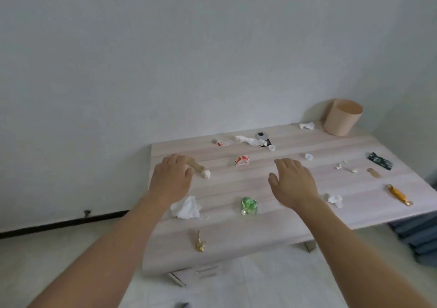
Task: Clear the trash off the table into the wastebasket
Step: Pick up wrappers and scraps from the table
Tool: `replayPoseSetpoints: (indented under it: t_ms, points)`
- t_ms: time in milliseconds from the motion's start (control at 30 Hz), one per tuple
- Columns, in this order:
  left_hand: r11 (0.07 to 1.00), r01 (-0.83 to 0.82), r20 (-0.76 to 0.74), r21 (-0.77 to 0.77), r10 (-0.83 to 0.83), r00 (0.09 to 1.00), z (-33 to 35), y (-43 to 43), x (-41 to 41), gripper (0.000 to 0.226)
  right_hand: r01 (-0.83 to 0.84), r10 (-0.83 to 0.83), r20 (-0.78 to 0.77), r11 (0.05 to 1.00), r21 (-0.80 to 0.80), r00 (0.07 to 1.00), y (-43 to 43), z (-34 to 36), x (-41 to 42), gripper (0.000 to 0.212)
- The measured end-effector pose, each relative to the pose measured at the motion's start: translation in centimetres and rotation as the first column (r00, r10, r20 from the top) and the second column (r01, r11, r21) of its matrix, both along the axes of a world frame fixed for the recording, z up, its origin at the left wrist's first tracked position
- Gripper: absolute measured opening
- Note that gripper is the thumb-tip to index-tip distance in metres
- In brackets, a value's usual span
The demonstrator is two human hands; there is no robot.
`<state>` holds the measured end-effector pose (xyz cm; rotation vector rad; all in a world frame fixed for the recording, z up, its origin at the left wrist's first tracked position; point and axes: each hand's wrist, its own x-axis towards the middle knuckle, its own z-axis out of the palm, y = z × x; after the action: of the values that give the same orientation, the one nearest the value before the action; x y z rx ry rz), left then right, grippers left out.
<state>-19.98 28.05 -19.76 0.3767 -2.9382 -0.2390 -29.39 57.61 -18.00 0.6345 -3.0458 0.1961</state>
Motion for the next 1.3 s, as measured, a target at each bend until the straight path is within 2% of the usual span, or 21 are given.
replayPoseSetpoints:
  t_ms: [200,600,733,867,1067,1133,1300]
  points:
    - [0.993,-0.111,0.072,0.031,0.108,0.992,-4.1,-1.7,0.9,0.042,-0.093,0.09,0.072,0.995,0.042,0.993,-2.9,-3.7,-2.1,0.041]
    - [0.986,-0.1,0.318,0.134,0.053,0.947,-15.4,-3.9,-1.6,0.041,-0.121,0.075,0.311,0.984,0.132,0.947,-6.4,-14.9,-4.3,0.042]
    - [0.973,-0.143,0.388,0.18,0.063,0.92,-18.4,-3.4,-2.3,0.037,-0.153,0.083,0.403,0.977,0.146,0.911,-6.6,-18.1,-5.2,0.043]
    - [0.946,-0.213,0.454,0.243,0.083,0.887,-20.4,-2.5,-3.5,0.045,-0.185,0.096,0.471,0.972,0.145,0.877,-6.6,-20.4,-6.5,0.046]
    - [0.956,-0.235,0.449,0.174,0.135,0.883,-22.2,-1.7,-4.2,0.05,-0.246,0.141,0.521,0.959,0.138,0.842,-6.2,-22.8,-7.0,0.046]
    - [0.955,-0.238,0.435,0.175,0.142,0.889,-22.7,-1.7,-4.2,0.045,-0.234,0.15,0.517,0.967,0.101,0.843,-6.1,-23.3,-7.2,0.041]
    - [0.916,-0.244,0.381,0.317,0.113,0.918,-23.3,-1.5,-3.7,0.02,-0.264,0.207,0.515,0.964,0.04,0.832,-6.1,-23.9,-7.8,0.027]
